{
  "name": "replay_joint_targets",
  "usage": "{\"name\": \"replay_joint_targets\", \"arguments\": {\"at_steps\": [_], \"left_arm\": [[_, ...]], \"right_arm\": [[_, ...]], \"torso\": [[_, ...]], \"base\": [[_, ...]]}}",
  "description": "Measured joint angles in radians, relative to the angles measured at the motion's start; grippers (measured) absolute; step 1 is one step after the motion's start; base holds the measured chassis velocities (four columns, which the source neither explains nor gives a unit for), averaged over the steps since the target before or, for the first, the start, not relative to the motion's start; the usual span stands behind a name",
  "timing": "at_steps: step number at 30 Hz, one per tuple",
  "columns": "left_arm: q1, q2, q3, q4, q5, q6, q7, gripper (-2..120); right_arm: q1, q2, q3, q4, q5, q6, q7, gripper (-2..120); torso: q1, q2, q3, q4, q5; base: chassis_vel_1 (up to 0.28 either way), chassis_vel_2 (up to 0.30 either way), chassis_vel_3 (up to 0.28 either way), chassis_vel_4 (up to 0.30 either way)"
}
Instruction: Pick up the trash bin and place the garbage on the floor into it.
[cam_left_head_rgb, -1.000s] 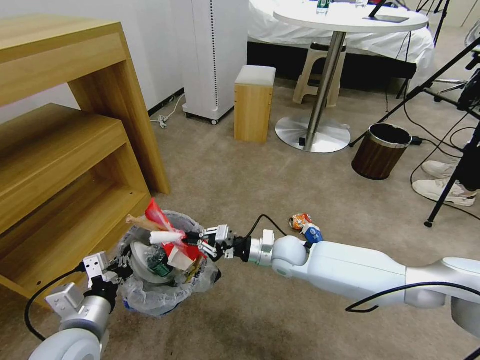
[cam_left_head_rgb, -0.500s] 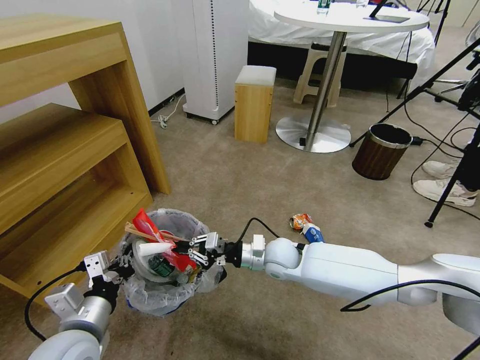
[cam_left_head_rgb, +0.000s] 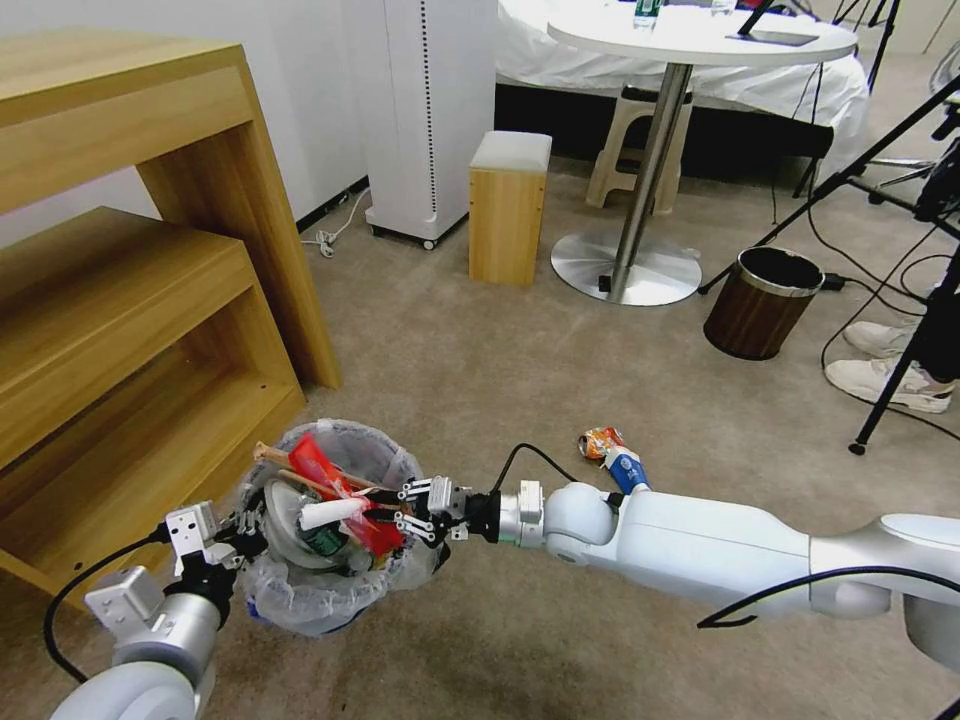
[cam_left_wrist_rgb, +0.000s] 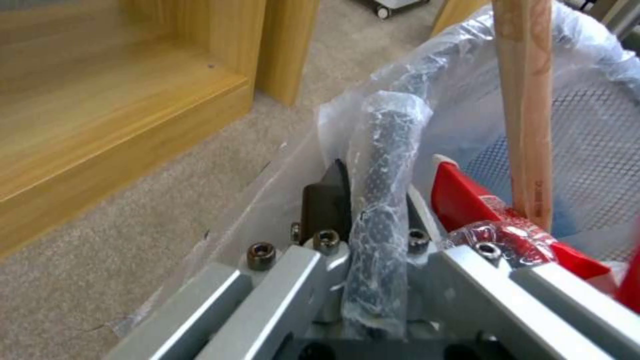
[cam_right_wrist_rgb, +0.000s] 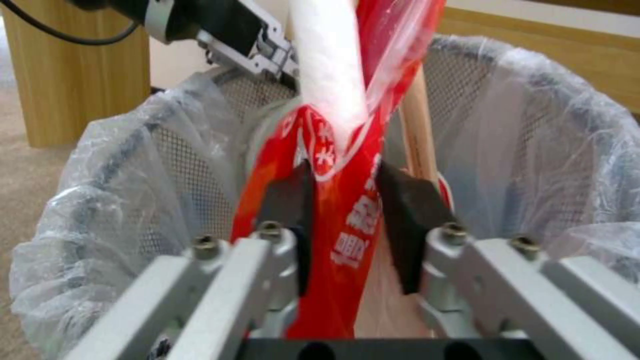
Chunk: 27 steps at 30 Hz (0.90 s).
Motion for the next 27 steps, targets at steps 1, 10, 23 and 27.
{"name": "replay_joint_targets", "arguments": {"at_steps": [1,10,23,27], "left_arm": [[0.0,0.0,0.0,0.002,-0.001,0.0,0.0,1],[0.002,0.01,0.005,0.023,-0.002,0.003,-0.001,1],[0.013,0.141,0.002,0.097,-0.107,0.059,-0.049,1],[0.007,0.19,-0.001,0.111,-0.159,0.081,-0.071,1]], "right_arm": [[-0.002,0.0,0.003,0.002,-0.004,0.0,0.0,35],[-0.019,-0.002,0.038,0.022,-0.012,0.004,0.003,70],[-0.079,-0.018,0.143,0.076,-0.013,0.005,0.018,100],[-0.116,-0.031,0.201,0.106,-0.01,0.001,0.034,100]], "torso": [[0.0,0.0,0.0,0.0,0.0],[0.0,0.0,0.0,0.0,0.0],[0.0,0.0,0.0,-0.0001,-0.0002],[0.0,0.0,0.0,-0.0001,-0.0002]], "base": [[0.0,0.0,0.0,0.0],[0.0,0.0,0.0,0.0],[0.0,0.0,0.0,0.0],[0.0,0.0,0.0,0.0]]}}
